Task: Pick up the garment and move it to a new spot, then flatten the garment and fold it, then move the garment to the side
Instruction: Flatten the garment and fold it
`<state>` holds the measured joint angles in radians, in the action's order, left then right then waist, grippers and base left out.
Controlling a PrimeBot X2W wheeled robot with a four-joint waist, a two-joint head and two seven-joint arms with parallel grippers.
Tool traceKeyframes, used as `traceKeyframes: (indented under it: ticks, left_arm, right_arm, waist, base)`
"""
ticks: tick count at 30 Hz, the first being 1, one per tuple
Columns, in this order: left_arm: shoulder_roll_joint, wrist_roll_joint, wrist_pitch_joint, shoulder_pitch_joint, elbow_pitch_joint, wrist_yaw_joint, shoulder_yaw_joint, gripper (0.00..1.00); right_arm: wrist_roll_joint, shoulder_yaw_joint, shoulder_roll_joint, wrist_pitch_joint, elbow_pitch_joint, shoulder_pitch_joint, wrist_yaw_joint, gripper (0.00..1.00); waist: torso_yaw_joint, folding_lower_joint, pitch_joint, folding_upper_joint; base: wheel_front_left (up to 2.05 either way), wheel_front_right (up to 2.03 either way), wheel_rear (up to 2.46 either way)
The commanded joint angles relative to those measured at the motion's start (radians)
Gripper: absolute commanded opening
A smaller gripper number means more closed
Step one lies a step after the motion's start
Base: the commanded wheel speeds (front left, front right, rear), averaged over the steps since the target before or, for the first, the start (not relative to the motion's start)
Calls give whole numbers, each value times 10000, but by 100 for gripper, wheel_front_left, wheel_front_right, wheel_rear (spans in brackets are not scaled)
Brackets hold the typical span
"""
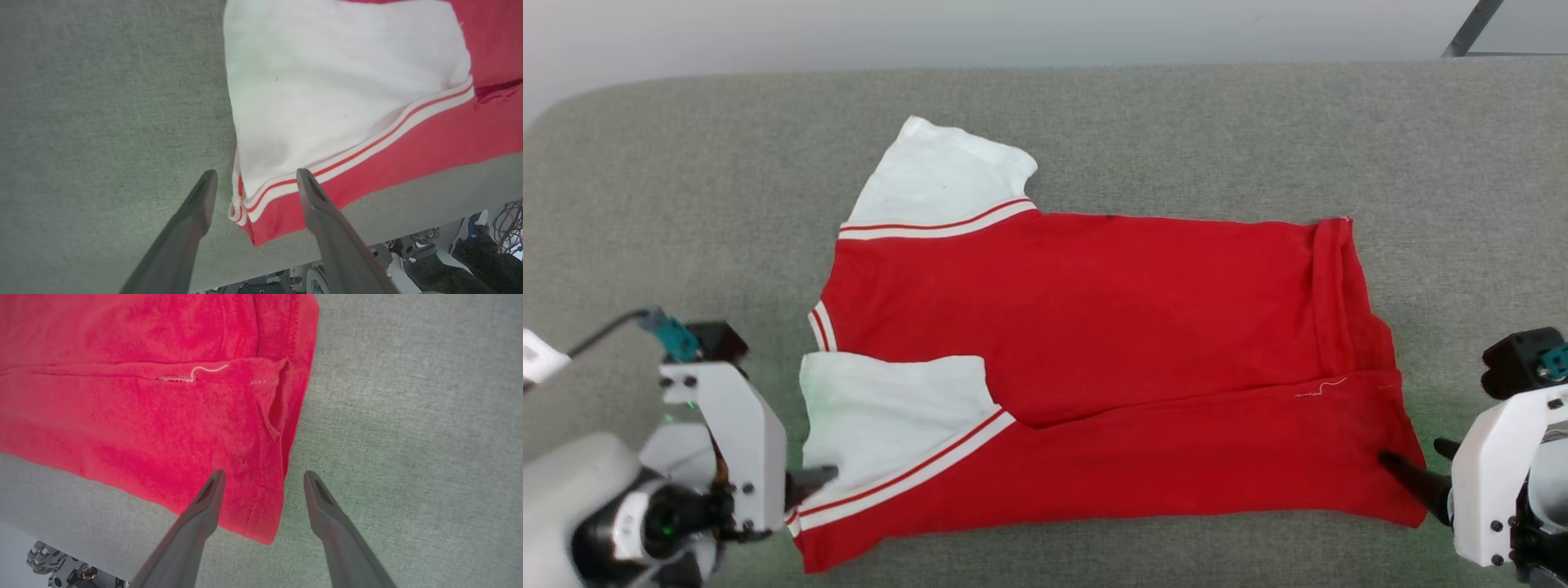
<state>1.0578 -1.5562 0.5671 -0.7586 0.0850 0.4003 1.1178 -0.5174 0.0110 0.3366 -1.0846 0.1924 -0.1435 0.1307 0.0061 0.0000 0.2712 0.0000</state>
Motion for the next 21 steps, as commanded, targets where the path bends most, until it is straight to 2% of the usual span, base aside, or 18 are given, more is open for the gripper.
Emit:
traceKeyframes:
  ticks: [1, 6, 10, 15, 21]
  left_arm:
    - [38, 35, 8, -109, 40, 33, -63, 100]
    - [319, 351, 159, -761, 173, -47, -339, 100]
    - [345, 777, 76, -1524, -16, -282, -656, 100]
    - [125, 1352, -1, -2434, -732, -688, -913, 100]
    - [-391, 1918, -36, -3426, -1986, -1211, -1056, 100]
  right_arm:
    - [72, 54, -34, 57, 49, -37, 1, 100]
    - [218, 320, -184, 470, 479, -132, 1, 100]
    - [427, 475, -439, 1416, 909, -380, 1, 100]
    - [969, 485, -796, 3340, 1335, -884, 1, 100]
    - [1741, 321, -1227, 5918, 1680, -1614, 3, 100]
  waist:
    - [-14, 0, -12, 0]
    - [-130, 0, -28, 0]
    - [-349, 0, 62, 0]
    - [-775, 0, 306, 0]
    - [-1359, 0, 825, 0]
  base:
    - [0, 0, 0]
    - [0, 0, 0]
    - [0, 0, 0]
    - [0, 0, 0]
    - [0, 0, 0]
